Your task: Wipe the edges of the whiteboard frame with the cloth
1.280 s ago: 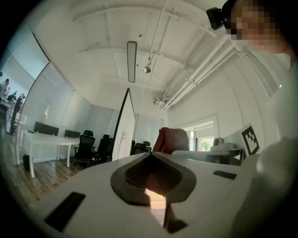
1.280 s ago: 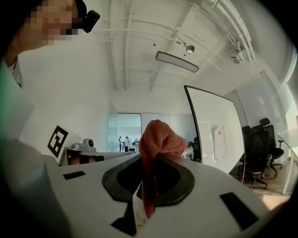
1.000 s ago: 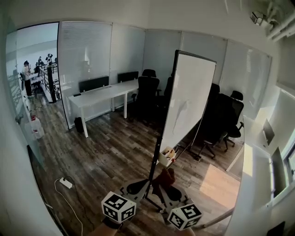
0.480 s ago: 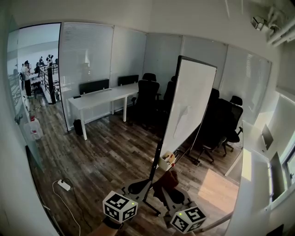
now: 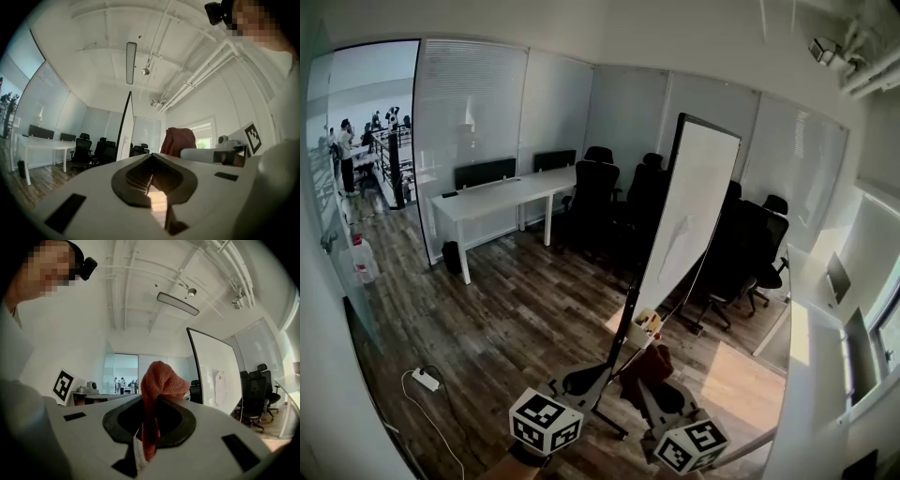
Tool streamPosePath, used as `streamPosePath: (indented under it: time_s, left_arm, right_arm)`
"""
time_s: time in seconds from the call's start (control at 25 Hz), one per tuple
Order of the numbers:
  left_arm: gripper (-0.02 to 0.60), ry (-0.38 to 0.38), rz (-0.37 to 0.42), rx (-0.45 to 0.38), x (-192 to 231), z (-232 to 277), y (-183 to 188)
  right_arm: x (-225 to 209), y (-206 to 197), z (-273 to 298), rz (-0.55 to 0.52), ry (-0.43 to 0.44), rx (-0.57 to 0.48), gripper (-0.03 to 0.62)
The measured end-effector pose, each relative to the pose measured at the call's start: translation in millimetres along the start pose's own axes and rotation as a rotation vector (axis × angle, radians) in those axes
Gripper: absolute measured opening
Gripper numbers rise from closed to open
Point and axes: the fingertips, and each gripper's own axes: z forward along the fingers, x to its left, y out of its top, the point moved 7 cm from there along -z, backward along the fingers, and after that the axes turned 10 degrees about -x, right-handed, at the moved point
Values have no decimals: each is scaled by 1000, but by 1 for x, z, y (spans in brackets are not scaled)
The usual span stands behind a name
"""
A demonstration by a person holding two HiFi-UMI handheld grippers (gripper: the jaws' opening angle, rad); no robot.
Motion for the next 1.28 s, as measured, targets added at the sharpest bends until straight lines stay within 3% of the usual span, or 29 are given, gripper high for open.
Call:
streamPosePath:
  time_s: [0.44,0.96,1.28]
  left_arm:
    - [8,-28,3,12,33,39,-15]
    - [8,67,28,8,105,169,-47]
    - [8,148,49,-11,142,242,-66]
  right_arm:
    - [-37,-14,34,-16,-36,7,46]
    - [-193,-41,136,-22,-29,-16,46]
    - [-258,-67,189,-96,57,15,46]
